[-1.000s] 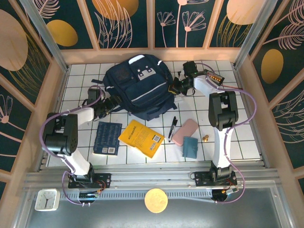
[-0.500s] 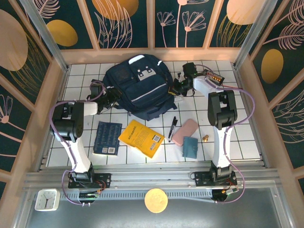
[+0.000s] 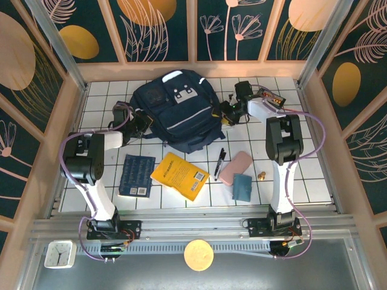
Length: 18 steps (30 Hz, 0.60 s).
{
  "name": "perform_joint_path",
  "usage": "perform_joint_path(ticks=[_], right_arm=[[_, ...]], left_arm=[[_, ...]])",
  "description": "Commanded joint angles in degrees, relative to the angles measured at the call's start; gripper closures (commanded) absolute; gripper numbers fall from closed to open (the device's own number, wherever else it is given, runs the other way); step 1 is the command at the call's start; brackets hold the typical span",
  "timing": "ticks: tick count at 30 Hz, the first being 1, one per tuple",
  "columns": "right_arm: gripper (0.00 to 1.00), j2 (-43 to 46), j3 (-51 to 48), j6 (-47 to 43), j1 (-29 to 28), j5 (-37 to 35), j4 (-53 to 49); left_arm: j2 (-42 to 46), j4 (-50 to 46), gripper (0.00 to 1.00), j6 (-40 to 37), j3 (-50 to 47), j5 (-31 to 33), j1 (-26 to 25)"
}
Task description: Pack books, pencil case, and school supplies into a backpack
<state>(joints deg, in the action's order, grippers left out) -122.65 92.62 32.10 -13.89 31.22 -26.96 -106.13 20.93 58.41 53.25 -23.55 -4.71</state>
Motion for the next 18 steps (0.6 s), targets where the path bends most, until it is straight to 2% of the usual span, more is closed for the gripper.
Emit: perform_joint_path(ticks=[1, 6, 9, 12, 18], right_arm=[[0.17, 9.3, -6.2, 8.1, -2.2, -0.8, 0.7], [0.02, 12.0, -12.0, 18.5, -9.2, -0.8, 5.2], [0.01, 8.6, -9.8, 22.7, -12.1, -2.1, 7.7], [0.01, 5.6, -8.9, 25.1, -12.6, -3.5, 9.4], [0.04, 6.5, -13.8, 27.1, -11.8, -8.0, 8.3]], left_arm=[[3.5, 5.0, 1.00, 0.8, -0.8, -1.7, -0.2], [4.1, 6.6, 1.00, 0.6, -3.6, -2.4, -0.4], [4.3, 7.5, 1.00, 0.7, -5.0, -2.7, -0.5], [4.2, 8.0, 1.00, 1.0, -5.5, -3.1, -0.5], [4.0, 7.7, 1.00, 0.8, -5.0, -3.5, -0.7]])
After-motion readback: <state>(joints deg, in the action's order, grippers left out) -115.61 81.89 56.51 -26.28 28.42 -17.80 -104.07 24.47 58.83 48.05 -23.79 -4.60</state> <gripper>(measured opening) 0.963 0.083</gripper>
